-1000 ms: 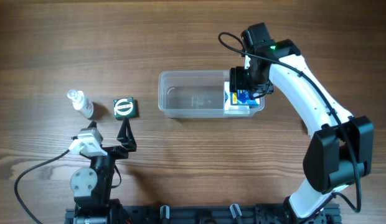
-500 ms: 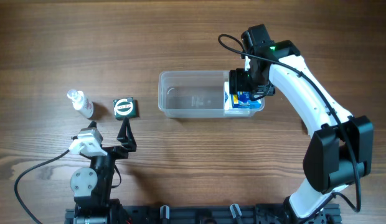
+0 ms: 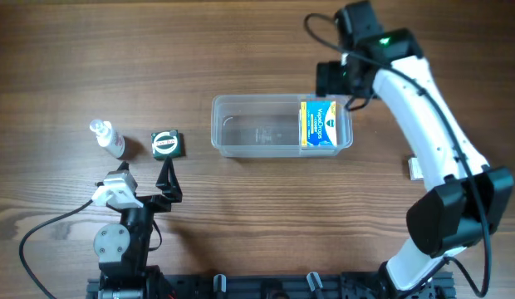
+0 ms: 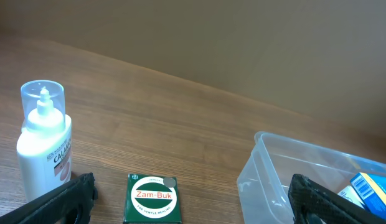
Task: Pack container
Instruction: 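Lower the VapoDrops box into the container's right end and release, then move the right gripper to the Panadol box and grasp it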
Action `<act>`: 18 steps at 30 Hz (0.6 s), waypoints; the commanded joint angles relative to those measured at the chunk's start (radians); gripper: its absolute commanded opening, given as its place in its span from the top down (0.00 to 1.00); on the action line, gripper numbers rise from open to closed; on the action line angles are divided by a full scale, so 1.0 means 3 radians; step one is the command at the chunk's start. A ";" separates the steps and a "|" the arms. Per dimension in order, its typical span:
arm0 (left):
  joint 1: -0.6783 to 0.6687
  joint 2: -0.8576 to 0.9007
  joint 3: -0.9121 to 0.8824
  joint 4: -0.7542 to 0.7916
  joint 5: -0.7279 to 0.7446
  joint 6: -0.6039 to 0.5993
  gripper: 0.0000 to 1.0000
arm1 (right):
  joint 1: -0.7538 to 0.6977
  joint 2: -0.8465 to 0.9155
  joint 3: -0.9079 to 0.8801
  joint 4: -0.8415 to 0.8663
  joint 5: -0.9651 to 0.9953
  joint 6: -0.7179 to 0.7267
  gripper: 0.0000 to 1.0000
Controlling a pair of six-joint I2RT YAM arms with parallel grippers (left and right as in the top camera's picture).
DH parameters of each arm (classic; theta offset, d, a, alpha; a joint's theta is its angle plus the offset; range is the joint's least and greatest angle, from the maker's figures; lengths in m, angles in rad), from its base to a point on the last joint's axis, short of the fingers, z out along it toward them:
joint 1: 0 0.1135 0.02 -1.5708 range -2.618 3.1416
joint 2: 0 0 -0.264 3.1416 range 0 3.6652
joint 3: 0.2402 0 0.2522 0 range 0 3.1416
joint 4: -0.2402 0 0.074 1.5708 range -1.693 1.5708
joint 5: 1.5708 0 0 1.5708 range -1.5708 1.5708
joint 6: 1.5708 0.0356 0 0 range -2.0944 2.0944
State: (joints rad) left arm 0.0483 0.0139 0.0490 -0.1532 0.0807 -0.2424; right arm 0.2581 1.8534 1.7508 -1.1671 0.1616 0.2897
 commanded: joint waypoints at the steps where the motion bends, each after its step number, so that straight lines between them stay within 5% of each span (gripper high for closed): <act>1: 0.0020 -0.0024 -0.0024 0.0009 0.0027 -0.0015 0.00 | -0.0481 -0.0003 0.0142 -0.0139 0.0357 0.0168 0.00; 7: 0.0020 -0.0024 -0.0024 0.0009 0.0027 -0.0015 0.00 | -0.1403 -0.0003 0.0141 -0.0074 -0.1197 0.0716 0.01; 14: 0.0020 -0.0024 -0.0024 0.0009 0.0027 -0.0015 0.00 | -0.1708 -0.0001 0.0135 -0.0108 -0.0688 0.1316 0.00; 18: 0.0020 -0.0024 -0.0024 0.0009 0.0027 -0.0015 0.00 | -0.1743 -0.0001 0.0043 -0.0827 -0.0033 0.3105 0.00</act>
State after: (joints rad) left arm 0.0483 0.0139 0.0490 -0.1528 0.0807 -0.2424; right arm -0.2562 1.8534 1.7786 -1.3392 -0.0040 0.8646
